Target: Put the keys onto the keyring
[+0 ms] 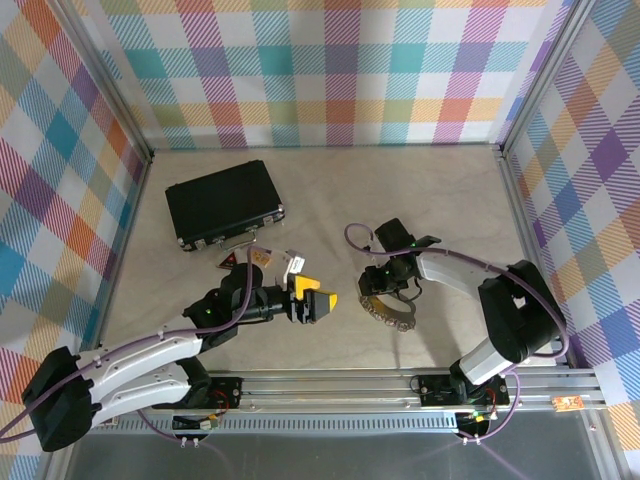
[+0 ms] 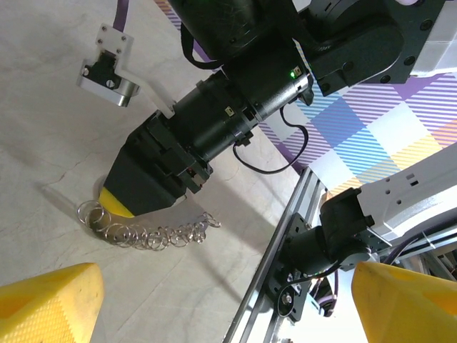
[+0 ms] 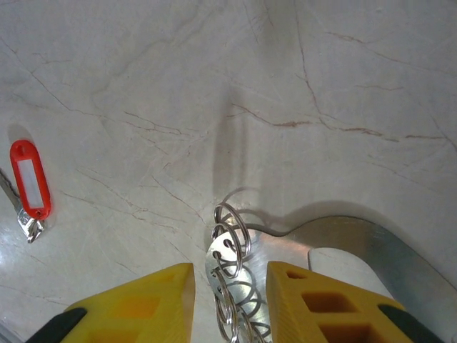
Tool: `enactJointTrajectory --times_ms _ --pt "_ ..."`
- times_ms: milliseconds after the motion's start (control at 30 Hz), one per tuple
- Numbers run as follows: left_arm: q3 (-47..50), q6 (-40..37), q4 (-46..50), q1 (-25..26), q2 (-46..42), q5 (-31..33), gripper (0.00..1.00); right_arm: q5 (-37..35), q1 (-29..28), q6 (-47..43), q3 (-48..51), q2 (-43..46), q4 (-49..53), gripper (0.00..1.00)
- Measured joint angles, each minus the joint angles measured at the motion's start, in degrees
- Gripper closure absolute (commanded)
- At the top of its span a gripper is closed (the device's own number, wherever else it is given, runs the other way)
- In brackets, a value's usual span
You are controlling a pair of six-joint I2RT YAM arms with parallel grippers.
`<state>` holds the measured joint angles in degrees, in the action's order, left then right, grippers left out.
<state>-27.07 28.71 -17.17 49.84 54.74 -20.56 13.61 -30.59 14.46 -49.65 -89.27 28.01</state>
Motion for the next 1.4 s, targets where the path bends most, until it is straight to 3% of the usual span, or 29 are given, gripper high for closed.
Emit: enactJointTrajectory --times_ms 700,967,1100,1400 --pt "3.4 0.0 -5.9 0.8 -0.2 -0.4 0.1 1.7 1.0 -1.9 -2.5 -5.1 -1.6 0.8" --pt "3.7 0.0 -5.9 0.8 -0.6 -0.4 0.05 2.6 1.0 -1.9 -2.5 -5.5 -1.9 0.79" --pt "3.7 0.0 -5.9 0.8 -0.6 -0.4 0.03 3.6 1.0 -1.6 -2.0 -5.5 -2.8 0.7" --pt "3.7 0.0 -5.9 0.8 -0.6 -0.4 0.02 5.2 1.0 -0.3 0.9 -3.1 -3.2 0.7"
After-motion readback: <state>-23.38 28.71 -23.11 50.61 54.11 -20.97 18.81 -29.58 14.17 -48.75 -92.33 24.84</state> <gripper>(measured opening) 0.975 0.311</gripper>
